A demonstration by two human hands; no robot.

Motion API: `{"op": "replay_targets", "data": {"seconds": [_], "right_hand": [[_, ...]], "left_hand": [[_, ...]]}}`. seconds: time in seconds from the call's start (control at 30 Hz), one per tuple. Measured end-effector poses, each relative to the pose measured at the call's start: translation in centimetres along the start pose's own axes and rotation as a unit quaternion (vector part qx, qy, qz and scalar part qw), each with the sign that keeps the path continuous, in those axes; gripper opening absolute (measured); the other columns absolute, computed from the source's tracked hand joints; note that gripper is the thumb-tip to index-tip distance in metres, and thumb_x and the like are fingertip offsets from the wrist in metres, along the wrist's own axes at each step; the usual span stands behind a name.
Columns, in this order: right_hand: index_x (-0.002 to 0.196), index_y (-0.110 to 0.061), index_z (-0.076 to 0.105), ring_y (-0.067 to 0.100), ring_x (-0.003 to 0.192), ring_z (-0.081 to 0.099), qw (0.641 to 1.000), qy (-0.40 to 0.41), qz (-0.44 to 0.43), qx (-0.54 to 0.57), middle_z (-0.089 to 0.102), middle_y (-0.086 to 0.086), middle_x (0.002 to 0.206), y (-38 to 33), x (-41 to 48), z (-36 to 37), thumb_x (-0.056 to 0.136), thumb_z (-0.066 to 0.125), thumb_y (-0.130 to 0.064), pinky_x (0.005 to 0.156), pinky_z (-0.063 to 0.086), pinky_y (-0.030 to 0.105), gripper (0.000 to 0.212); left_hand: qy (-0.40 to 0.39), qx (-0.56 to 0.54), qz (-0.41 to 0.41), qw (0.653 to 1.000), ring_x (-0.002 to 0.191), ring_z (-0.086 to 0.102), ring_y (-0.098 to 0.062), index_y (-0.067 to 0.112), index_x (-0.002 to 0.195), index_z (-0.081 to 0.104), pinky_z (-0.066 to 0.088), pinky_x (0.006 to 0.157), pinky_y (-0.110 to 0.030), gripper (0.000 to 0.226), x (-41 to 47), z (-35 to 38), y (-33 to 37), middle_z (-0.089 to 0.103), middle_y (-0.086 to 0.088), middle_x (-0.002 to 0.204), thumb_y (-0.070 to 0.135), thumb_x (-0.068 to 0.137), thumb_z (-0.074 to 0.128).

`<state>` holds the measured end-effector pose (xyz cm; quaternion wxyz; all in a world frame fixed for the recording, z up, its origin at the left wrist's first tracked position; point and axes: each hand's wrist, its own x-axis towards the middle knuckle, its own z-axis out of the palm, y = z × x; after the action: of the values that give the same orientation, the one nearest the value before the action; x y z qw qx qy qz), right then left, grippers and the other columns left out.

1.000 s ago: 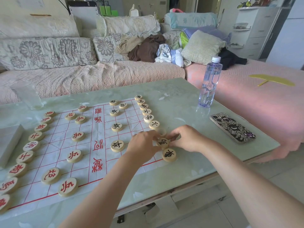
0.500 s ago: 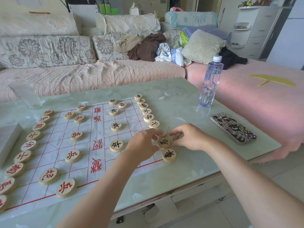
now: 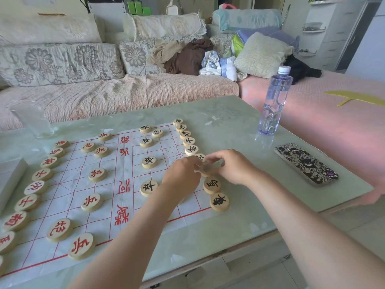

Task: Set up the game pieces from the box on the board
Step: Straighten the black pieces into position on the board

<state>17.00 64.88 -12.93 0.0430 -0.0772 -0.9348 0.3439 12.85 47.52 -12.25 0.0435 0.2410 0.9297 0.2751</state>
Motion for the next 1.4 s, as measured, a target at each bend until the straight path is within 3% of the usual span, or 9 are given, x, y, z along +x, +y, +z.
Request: {"op": "replay_targets", "data": {"seconds": [0.1,0.23,0.43,0.83,0.97,1.07,1.17,1.27,1.4], "right_hand": [[0.107,-0.040,0.071,-0.007,0.066,0.053,1.000,-0.009,0.000,0.029,0.068,-0.016,0.097,0.1,0.2,-0.2,0.076,0.084,-0.032,0.065,0.038,0.014,0.035],[0.108,-0.037,0.073,-0.007,0.086,0.061,0.999,0.009,-0.009,0.037,0.070,-0.018,0.098,0.6,0.3,-0.1,0.080,0.081,-0.029,0.075,0.039,0.011,0.030],[0.103,-0.042,0.072,-0.015,0.063,0.054,0.999,-0.001,-0.004,0.048,0.071,-0.017,0.096,0.4,-0.1,-0.1,0.075,0.085,-0.033,0.062,0.036,0.008,0.032],[0.111,-0.036,0.073,-0.020,0.065,0.053,0.999,-0.011,-0.016,0.048,0.070,-0.018,0.100,0.5,0.0,-0.4,0.082,0.080,-0.024,0.066,0.037,0.005,0.032],[0.119,-0.031,0.069,-0.009,0.082,0.056,0.998,0.032,0.006,0.045,0.069,-0.017,0.110,0.8,0.8,-0.1,0.091,0.064,-0.015,0.079,0.039,0.015,0.033],[0.122,-0.027,0.068,0.006,0.109,0.059,0.997,0.055,0.016,0.044,0.068,-0.013,0.118,0.8,1.7,0.1,0.094,0.059,-0.011,0.090,0.038,0.017,0.034],[0.126,-0.028,0.066,0.007,0.117,0.057,0.998,0.051,0.011,0.031,0.067,-0.014,0.121,0.4,2.9,0.3,0.093,0.056,-0.004,0.097,0.040,0.020,0.042],[0.124,-0.032,0.067,0.008,0.112,0.061,0.999,0.030,-0.004,0.018,0.070,-0.017,0.114,0.0,3.8,0.5,0.087,0.054,0.002,0.098,0.046,0.028,0.052],[0.117,-0.032,0.071,0.000,0.090,0.062,1.000,0.006,-0.007,0.026,0.070,-0.016,0.104,-0.2,4.7,0.5,0.083,0.066,-0.003,0.085,0.047,0.022,0.044]], "left_hand": [[0.003,-0.012,0.000,1.000,0.104,0.061,-0.015,0.029,0.118,0.062,0.051,0.088,-0.034,0.033,0.2,-0.1,-0.5,0.067,0.011,0.113,0.017,0.088,0.057],[-0.008,0.008,-0.009,1.000,0.100,0.061,-0.014,0.031,0.116,0.061,0.053,0.084,-0.034,0.032,0.2,0.1,-1.1,0.066,0.013,0.108,0.018,0.086,0.060],[-0.011,0.004,0.000,1.000,0.101,0.061,-0.016,0.031,0.119,0.059,0.053,0.086,-0.036,0.037,0.5,0.1,-0.8,0.067,0.013,0.110,0.019,0.084,0.063],[-0.007,0.001,0.002,1.000,0.100,0.062,-0.015,0.026,0.115,0.064,0.052,0.086,-0.034,0.033,0.8,-0.1,-1.0,0.068,0.010,0.106,0.026,0.082,0.071],[0.021,-0.008,-0.014,1.000,0.098,0.061,-0.014,0.024,0.118,0.061,0.048,0.078,-0.027,0.032,1.3,-1.2,-1.8,0.067,0.011,0.106,0.024,0.086,0.066],[0.022,0.013,-0.022,0.999,0.099,0.060,-0.015,0.024,0.120,0.060,0.053,0.081,-0.032,0.032,2.1,-1.9,-2.2,0.066,0.011,0.110,0.023,0.089,0.062],[0.012,0.017,-0.026,0.999,0.101,0.060,-0.017,0.026,0.121,0.060,0.054,0.083,-0.034,0.032,2.9,-1.8,-2.3,0.066,0.010,0.112,0.023,0.090,0.059],[-0.008,-0.002,-0.029,1.000,0.095,0.062,-0.020,0.028,0.117,0.062,0.055,0.077,-0.032,0.028,3.4,-1.2,-2.1,0.067,0.007,0.109,0.023,0.090,0.058],[-0.008,-0.012,-0.025,1.000,0.096,0.063,-0.021,0.030,0.110,0.065,0.055,0.079,-0.036,0.026,3.8,-0.8,-2.1,0.068,0.007,0.105,0.023,0.086,0.059]]}}
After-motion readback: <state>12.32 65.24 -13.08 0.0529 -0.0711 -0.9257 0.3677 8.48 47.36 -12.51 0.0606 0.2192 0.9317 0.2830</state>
